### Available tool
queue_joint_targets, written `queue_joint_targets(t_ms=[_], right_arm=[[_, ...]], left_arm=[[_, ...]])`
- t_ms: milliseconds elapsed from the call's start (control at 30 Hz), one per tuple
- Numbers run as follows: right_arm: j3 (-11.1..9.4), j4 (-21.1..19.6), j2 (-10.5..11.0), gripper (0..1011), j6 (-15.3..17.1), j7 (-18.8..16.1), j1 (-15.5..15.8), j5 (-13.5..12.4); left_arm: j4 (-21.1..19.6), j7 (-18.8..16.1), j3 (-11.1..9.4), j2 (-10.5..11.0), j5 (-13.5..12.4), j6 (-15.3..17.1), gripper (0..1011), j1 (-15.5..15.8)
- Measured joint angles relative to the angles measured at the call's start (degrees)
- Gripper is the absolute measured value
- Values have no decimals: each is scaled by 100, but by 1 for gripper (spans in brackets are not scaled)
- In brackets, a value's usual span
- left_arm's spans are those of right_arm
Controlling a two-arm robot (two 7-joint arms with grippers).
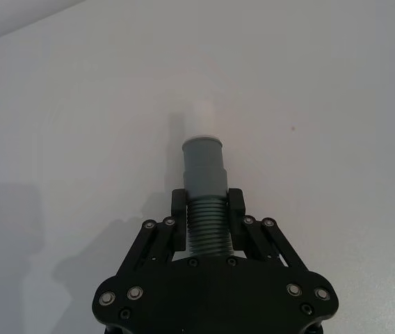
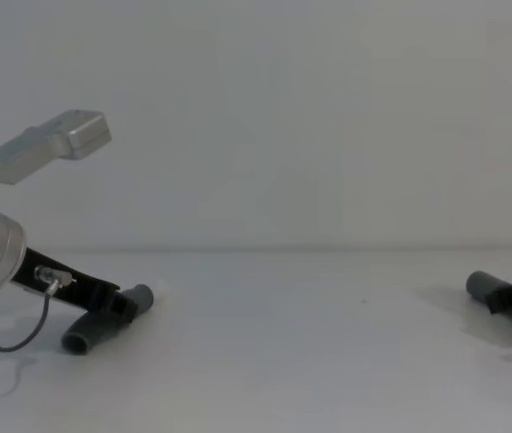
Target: Use both hands to pick up one end of the pipe from the table, align the ends, and insert them.
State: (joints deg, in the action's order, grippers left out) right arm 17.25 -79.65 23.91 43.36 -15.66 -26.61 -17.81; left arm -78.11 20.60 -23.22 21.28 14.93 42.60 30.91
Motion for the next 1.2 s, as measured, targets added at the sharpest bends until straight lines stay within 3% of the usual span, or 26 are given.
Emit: queue_joint_targets(t_ms=[733,867,1200], right_arm=[[9,179,0,1002,6,-116,-34,100],[-6,192,-9,945,-3,-121,-32,105],[-22,209,-18,637,-23,-129,-27,110]], left_arm=[[0,0,0,0,0,0,312,0],[0,0,0,0,0,0,312,0],[0,0,0,0,0,0,313,0]])
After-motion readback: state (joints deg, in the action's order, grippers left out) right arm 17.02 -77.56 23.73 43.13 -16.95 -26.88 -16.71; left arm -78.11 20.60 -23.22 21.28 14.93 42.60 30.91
